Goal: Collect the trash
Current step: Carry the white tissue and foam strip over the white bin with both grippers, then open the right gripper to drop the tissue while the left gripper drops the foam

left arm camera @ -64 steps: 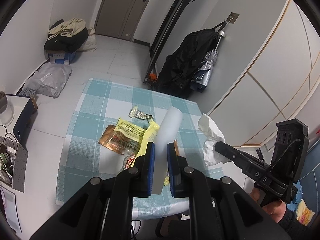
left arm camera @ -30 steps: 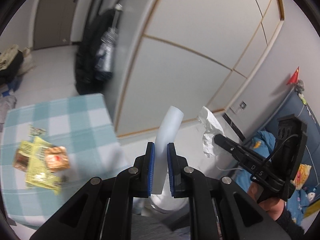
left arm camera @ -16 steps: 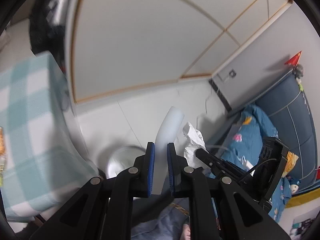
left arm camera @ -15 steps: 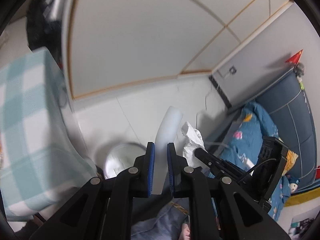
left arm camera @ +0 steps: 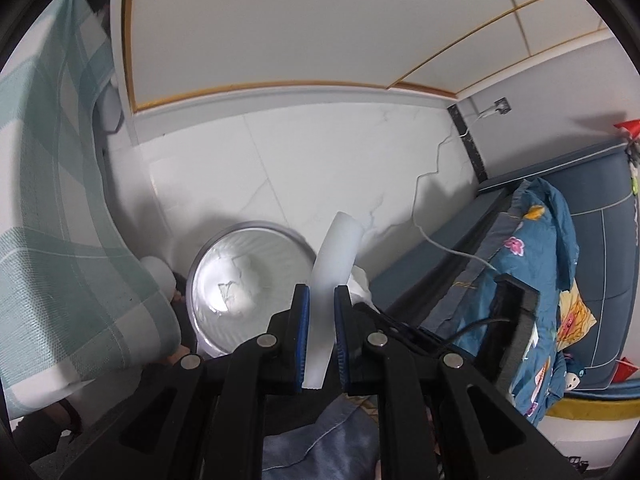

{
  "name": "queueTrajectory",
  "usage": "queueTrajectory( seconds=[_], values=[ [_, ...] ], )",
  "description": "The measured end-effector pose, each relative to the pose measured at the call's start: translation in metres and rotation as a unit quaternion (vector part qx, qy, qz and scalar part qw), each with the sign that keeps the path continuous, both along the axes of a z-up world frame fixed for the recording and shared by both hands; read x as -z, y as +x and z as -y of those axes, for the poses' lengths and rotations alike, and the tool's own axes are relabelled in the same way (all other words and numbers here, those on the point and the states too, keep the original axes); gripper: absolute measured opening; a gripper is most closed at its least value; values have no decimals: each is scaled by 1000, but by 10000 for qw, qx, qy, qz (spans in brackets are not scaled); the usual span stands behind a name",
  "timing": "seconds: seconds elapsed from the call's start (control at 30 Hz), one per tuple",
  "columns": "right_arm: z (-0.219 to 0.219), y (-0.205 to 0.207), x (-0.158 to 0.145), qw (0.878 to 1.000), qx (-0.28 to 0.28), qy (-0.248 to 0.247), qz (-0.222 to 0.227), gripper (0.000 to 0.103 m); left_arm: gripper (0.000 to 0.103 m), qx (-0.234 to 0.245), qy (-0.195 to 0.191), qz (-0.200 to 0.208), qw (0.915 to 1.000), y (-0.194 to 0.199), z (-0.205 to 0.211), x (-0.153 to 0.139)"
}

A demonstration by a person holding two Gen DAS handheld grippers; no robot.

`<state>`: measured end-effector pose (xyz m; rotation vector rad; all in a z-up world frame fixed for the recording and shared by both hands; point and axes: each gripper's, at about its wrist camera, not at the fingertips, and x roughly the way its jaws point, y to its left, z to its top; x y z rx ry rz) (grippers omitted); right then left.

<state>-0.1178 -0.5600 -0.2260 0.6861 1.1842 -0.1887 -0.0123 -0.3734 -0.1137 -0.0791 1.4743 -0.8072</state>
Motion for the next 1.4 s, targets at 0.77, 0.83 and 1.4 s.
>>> queueTrajectory(
  seconds=[0.77,0.83,1.4],
  values=[
    [9,-17,-8,9994,241,-54,248,58,9,-71,418,-835,9956,8,7,39],
    [10,-22,-13,9989,324,-73,327,58,9,-23,486,-887,9949,7,9,43],
    [10,-49,-29,9963,640,-139,552,67,19,211,423,-1292,9905,4,22,51]
  ],
)
